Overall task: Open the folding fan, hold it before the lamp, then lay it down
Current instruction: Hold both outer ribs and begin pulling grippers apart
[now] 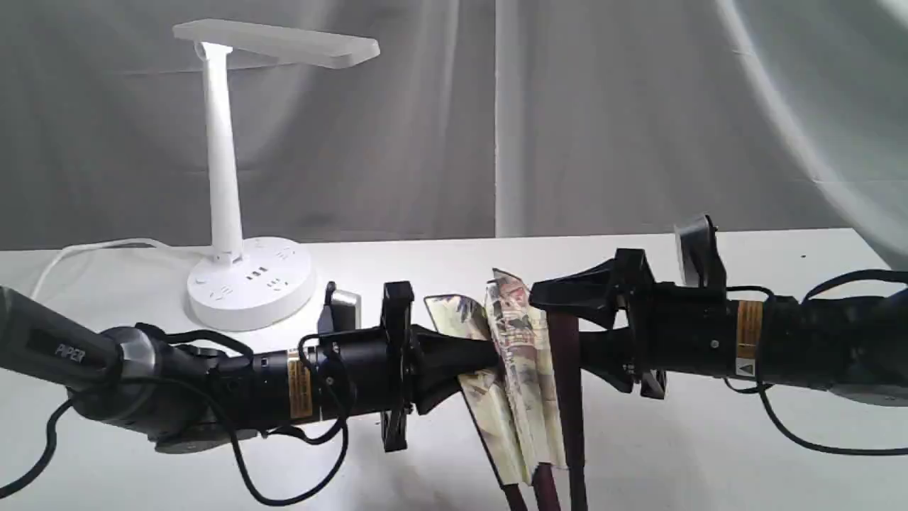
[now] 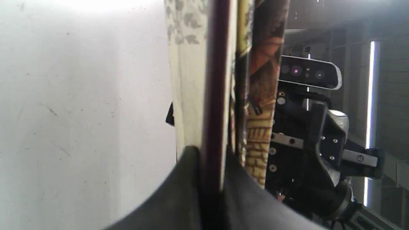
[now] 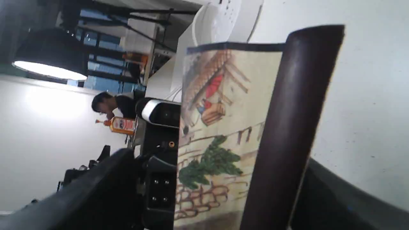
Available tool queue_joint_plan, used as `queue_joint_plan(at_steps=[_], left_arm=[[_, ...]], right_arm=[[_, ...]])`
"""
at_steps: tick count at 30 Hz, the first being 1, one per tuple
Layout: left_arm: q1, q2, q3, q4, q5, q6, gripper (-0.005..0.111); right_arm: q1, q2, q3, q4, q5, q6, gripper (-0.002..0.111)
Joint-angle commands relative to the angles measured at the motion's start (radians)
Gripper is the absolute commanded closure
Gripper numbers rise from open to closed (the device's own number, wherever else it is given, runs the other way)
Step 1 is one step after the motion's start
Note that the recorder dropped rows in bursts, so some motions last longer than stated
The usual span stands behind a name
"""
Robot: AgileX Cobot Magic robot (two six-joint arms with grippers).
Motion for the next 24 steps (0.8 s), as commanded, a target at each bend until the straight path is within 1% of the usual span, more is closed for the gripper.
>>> queue_joint_plan(at_steps=[1,5,7,9,14,24], left_arm=[[0.0,-0.033,0.001,0.022,-0.021,-0.012,0.107],[0.0,-0.033,0.001,0.039,-0.021,-0.012,0.107],[0.0,-0.033,0.001,0.051,-0.021,-0.012,0.107],[0.0,-0.033,0.001,0.058,-0.021,-0.012,0.107],[0.0,-0.033,0.001,0.058,-0.021,-0.012,0.107],[0.0,-0.033,0.001,0.051,-0.021,-0.01,0.107]], right_arm=[[-0.005,0.013,-0.034,-0.06,-0.033,0.031,0.045],[-0.005,0.039,-0.053,-0.078,-0.036,0.042,0.045],[-0.006,0.05,-0.055,-0.076,-0.036,0.04,0.047],[-0.009,0.062,-0.055,-0.074,-0.034,0.04,0.052],[-0.009,0.08,-0.055,-0.054,-0.034,0.04,0.069],[-0.009,0.082,-0.055,-0.04,-0.063,0.04,0.092]])
